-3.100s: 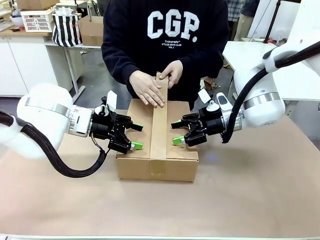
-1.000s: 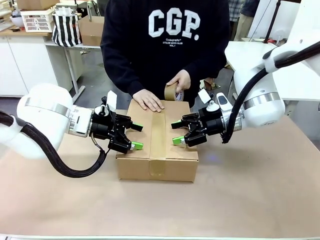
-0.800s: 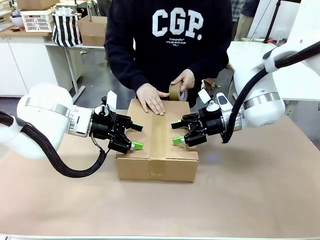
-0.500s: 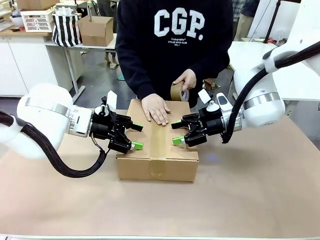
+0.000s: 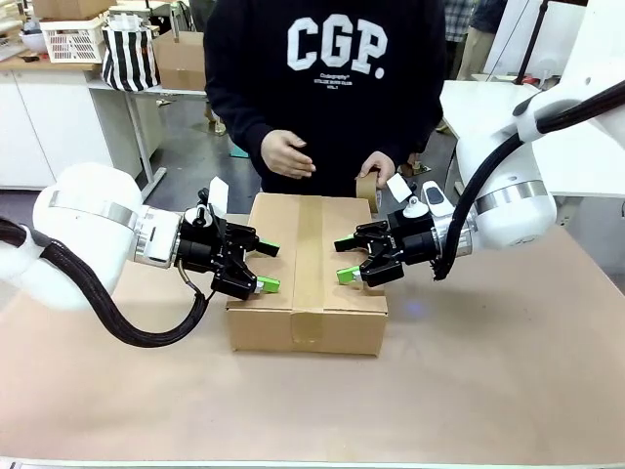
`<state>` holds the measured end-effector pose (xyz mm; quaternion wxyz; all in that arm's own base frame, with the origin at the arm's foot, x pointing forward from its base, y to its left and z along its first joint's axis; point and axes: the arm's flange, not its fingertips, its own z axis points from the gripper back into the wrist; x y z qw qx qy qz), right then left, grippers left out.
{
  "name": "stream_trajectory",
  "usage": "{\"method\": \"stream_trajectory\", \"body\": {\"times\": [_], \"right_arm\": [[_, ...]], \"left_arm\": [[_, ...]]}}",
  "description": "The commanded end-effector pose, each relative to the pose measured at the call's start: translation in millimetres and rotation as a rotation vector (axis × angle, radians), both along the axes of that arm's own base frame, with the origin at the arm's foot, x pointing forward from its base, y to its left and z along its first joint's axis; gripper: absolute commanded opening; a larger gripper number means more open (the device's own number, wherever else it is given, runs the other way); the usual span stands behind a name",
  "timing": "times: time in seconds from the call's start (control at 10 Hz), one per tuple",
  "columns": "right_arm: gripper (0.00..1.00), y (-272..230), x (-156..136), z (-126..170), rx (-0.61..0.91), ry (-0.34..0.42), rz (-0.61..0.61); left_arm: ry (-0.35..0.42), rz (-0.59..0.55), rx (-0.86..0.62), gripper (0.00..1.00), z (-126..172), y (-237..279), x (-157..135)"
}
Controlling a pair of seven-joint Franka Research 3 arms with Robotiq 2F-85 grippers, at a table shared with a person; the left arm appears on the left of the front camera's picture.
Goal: Pack the gift set into the box.
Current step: Press and hold the closed box until the human finishes sealing it.
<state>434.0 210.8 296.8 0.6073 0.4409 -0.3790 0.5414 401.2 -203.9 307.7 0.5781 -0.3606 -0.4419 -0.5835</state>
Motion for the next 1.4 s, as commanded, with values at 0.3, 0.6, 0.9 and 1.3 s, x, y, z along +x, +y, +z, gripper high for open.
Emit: {"method": "stream_trajectory", "body": {"times": [0.3, 0.6, 0.9, 1.3], "right_arm": [[1.00, -0.7, -0.1, -3.2, -0.004, 0.006, -0.003], [1.00, -0.7, -0.1, -3.2, -0.004, 0.006, -0.003], [1.00, -0.7, -0.1, -3.2, -0.004, 0.006, -0.003], [1.00, 0.0, 0.0, 0.0, 0.000, 0.000, 0.000]], "left_arm": [[0.002, 0.013, 0.003, 1.00, -2.5, 0.8, -3.4], [0.002, 0.013, 0.003, 1.00, -2.5, 0.8, -3.4], [0.002, 0.013, 0.003, 1.00, -2.5, 0.8, -3.4], [0.000, 0.000, 0.000, 1.00, 0.0, 0.0, 0.0]]}}
